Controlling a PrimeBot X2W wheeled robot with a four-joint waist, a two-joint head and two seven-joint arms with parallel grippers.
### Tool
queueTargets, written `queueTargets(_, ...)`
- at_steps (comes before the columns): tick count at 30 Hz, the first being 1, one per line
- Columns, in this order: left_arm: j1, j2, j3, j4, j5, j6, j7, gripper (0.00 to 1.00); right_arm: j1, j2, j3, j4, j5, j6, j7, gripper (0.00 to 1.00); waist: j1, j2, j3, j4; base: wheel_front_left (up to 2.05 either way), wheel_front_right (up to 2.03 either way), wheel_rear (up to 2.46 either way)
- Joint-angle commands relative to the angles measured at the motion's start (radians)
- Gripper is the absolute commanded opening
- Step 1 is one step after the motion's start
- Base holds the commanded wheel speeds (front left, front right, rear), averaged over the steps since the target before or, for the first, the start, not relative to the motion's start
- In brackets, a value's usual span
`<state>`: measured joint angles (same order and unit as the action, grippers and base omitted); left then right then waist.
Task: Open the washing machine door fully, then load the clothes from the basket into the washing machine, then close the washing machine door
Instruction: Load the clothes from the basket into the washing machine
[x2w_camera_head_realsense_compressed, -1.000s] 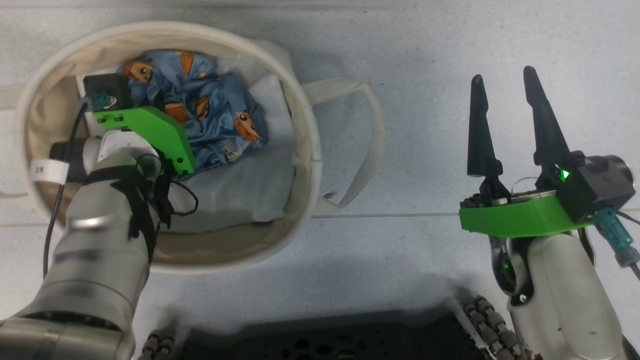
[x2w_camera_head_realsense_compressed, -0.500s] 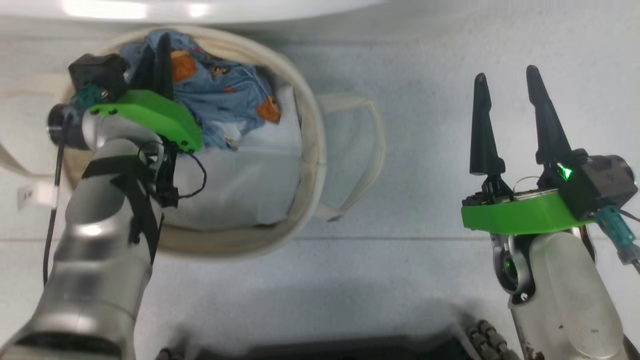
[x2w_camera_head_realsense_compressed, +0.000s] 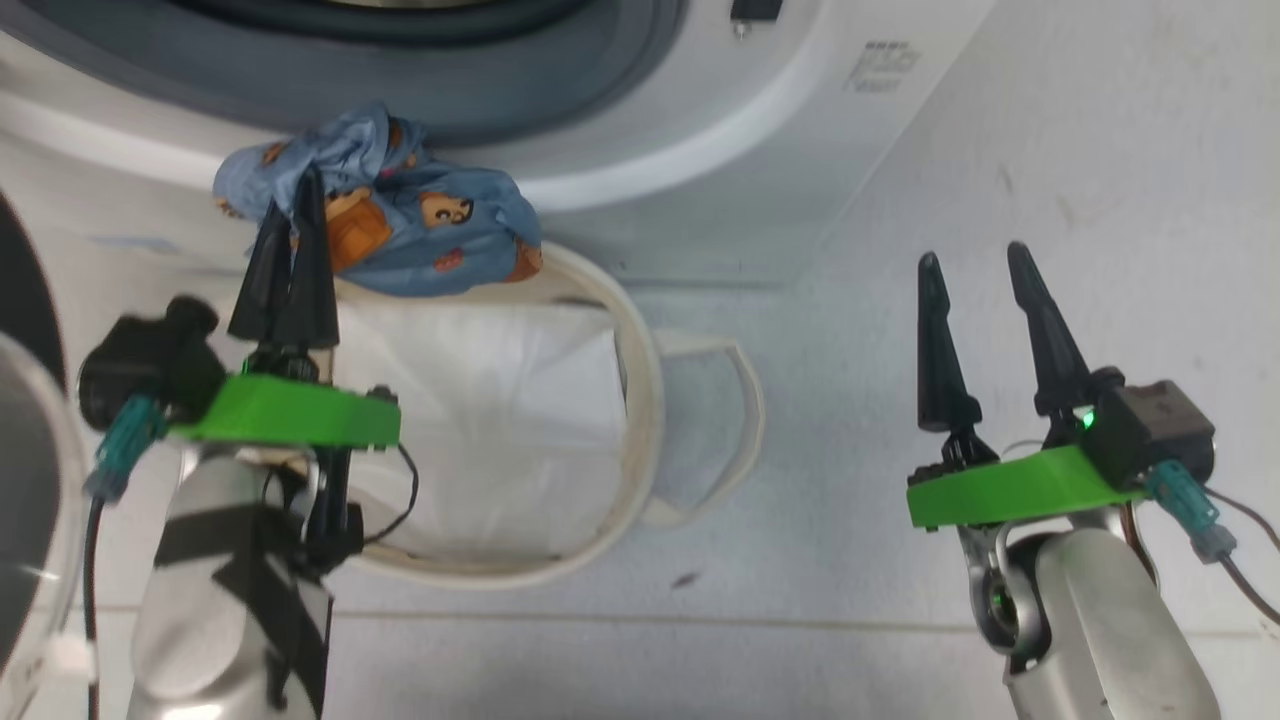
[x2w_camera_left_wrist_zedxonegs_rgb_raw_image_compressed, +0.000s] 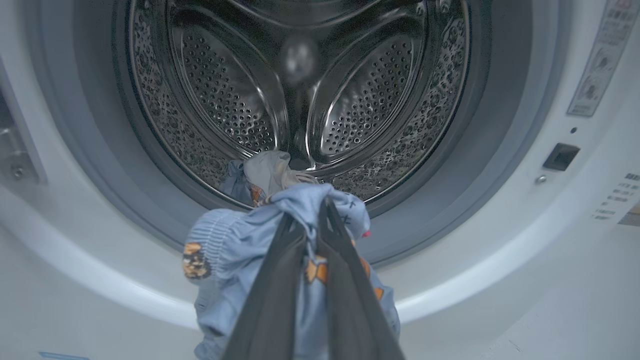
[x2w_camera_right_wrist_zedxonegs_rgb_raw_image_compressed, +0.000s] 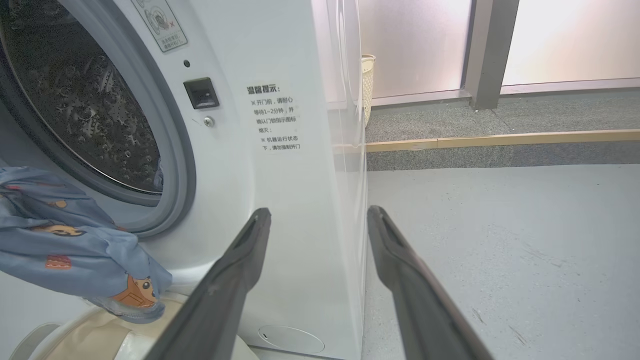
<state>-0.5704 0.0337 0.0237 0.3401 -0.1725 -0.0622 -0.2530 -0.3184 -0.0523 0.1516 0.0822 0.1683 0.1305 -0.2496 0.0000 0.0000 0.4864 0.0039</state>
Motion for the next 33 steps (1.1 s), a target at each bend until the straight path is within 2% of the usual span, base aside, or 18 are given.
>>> queueTargets(1, 0.043, 0.018, 0.040, -0.086, 0.000, -0.002, -0.009, 0.00, 0.027, 0.002, 0.026, -0.021, 0.012, 0.000, -0.012, 1.00, 0.0000, 0.0000, -0.097, 0.019, 0.00, 0.00, 0.00)
queueTargets(4, 0.104, 0.017, 0.017, -0.170, -0.039, -0.001, -0.009, 0.00, 0.045, 0.002, 0.024, -0.015, 0.028, 0.000, -0.012, 1.00, 0.0000, 0.0000, -0.149, 0.024, 0.00, 0.00, 0.00)
queueTargets(8, 0.184, 0.017, -0.005, -0.276, -0.073, 0.023, -0.009, 0.00, 0.067, 0.002, 0.016, -0.014, 0.046, 0.000, -0.012, 1.00, 0.0000, 0.0000, -0.214, 0.030, 0.00, 0.00, 0.00)
queueTargets(14, 0.296, 0.017, -0.032, -0.364, -0.084, 0.045, -0.009, 0.00, 0.105, 0.002, 0.007, -0.018, 0.076, 0.000, -0.012, 1.00, 0.0000, 0.0000, -0.291, 0.032, 0.00, 0.00, 0.00)
queueTargets(24, 0.360, 0.017, -0.021, -0.384, -0.096, 0.059, -0.009, 0.00, 0.132, 0.002, 0.010, -0.019, 0.084, 0.000, -0.012, 1.00, 0.0000, 0.0000, -0.324, 0.025, 0.00, 0.00, 0.00)
queueTargets(33, 0.310, 0.017, -0.005, -0.379, -0.106, 0.050, -0.009, 0.00, 0.121, 0.002, 0.018, -0.026, 0.081, 0.000, -0.012, 1.00, 0.0000, 0.0000, -0.277, 0.004, 0.00, 0.00, 0.00)
